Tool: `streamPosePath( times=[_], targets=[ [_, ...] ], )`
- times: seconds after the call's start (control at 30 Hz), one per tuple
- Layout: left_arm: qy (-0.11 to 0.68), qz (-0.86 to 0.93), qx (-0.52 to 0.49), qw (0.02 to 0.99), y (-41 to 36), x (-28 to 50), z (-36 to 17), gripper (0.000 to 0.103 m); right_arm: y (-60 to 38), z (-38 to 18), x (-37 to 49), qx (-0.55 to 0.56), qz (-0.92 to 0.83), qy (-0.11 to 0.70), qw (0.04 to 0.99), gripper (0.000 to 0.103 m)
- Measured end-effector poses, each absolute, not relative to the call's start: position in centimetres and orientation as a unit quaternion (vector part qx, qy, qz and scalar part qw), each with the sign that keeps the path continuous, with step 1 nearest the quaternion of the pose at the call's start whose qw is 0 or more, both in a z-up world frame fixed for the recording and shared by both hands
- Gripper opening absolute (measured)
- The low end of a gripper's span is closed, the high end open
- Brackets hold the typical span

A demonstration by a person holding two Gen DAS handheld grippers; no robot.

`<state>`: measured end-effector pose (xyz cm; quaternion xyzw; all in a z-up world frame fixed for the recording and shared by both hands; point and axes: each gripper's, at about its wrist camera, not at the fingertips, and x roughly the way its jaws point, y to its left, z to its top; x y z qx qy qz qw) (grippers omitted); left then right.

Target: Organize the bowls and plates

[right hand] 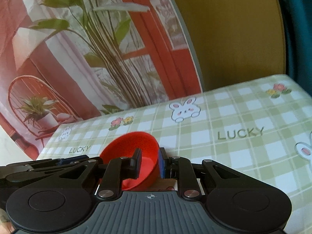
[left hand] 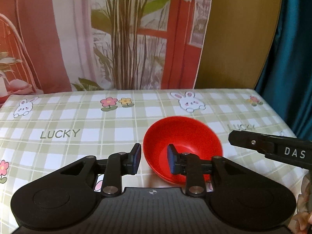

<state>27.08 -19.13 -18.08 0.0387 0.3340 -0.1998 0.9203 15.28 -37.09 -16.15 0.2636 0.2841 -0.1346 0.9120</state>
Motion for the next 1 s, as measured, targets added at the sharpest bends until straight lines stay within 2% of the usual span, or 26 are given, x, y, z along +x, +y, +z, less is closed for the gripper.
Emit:
streamPosePath(
  times=[0.47,0.53,0.6,1.0],
  targets=[
    [0.266,-0.255,-0.012,0.929,-21.6,19.9,-15.0,0.031,-36.9,-12.4,7.6,0.178,-0.220,0.243,0.928,0.018],
    [0.259,-0.268,-0.013,0.928,-22.3,18.9,-14.8,0.033,-37.0,-12.3,6.2,0.168,-0.245,0.236,0.925,0.018],
    [0.250,-0.282,-0.011,0.926,-23.1,17.9,-14.7,0.040,-37.3,-12.6,4.9,0.165,-0.269,0.230,0.920,0.018],
    [0.259,-0.351,0.001,0.900,-27.2,16.1,-16.3,0.040,-39.7,-14.6,-2.7,0.153,-0.392,0.220,0.880,0.018]
  ],
)
